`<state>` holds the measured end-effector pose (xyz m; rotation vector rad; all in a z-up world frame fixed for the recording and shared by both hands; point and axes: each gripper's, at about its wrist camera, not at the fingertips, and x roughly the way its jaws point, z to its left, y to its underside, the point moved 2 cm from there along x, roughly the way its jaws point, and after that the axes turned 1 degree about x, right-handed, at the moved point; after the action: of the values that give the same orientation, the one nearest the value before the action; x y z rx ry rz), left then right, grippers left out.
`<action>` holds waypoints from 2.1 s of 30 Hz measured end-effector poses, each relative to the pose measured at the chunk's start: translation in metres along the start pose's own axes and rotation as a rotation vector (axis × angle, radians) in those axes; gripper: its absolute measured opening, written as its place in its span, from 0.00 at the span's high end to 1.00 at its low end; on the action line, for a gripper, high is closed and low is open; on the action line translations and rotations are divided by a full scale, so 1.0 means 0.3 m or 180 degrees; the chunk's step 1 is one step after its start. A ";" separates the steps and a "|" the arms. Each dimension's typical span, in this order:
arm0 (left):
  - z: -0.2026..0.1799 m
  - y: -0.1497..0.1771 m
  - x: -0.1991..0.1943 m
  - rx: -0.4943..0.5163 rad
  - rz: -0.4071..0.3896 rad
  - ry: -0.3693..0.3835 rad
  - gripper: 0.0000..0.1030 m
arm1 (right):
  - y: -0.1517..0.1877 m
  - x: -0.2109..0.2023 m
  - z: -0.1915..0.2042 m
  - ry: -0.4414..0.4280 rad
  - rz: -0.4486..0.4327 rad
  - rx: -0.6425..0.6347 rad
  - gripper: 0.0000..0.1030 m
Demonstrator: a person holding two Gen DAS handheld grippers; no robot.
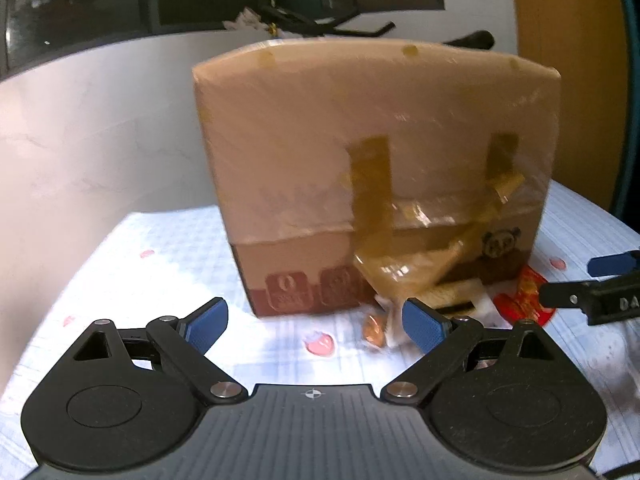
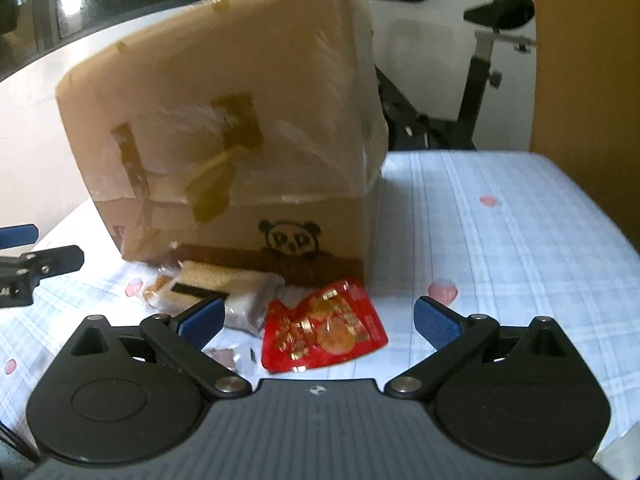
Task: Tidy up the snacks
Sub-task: 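Lower both open tools toward the remaining snacks beside the box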
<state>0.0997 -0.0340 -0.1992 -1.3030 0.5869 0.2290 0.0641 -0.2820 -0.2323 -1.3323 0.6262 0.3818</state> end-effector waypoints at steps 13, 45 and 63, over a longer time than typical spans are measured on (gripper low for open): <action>-0.002 0.020 0.086 -0.0203 0.0248 0.0212 0.07 | 0.015 0.030 -0.047 0.0267 0.0074 0.0070 0.03; 0.012 0.114 0.298 -0.0295 0.0740 0.0280 0.08 | 0.032 0.194 -0.047 0.0330 0.0476 -0.0301 0.00; 0.007 0.132 0.326 -0.0275 0.0730 0.0255 0.06 | 0.037 0.171 -0.065 0.0233 0.0286 -0.0051 0.00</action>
<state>0.1628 -0.0374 -0.2836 -1.3323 0.8032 0.3959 0.0935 -0.3032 -0.2749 -1.3413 0.7472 0.4131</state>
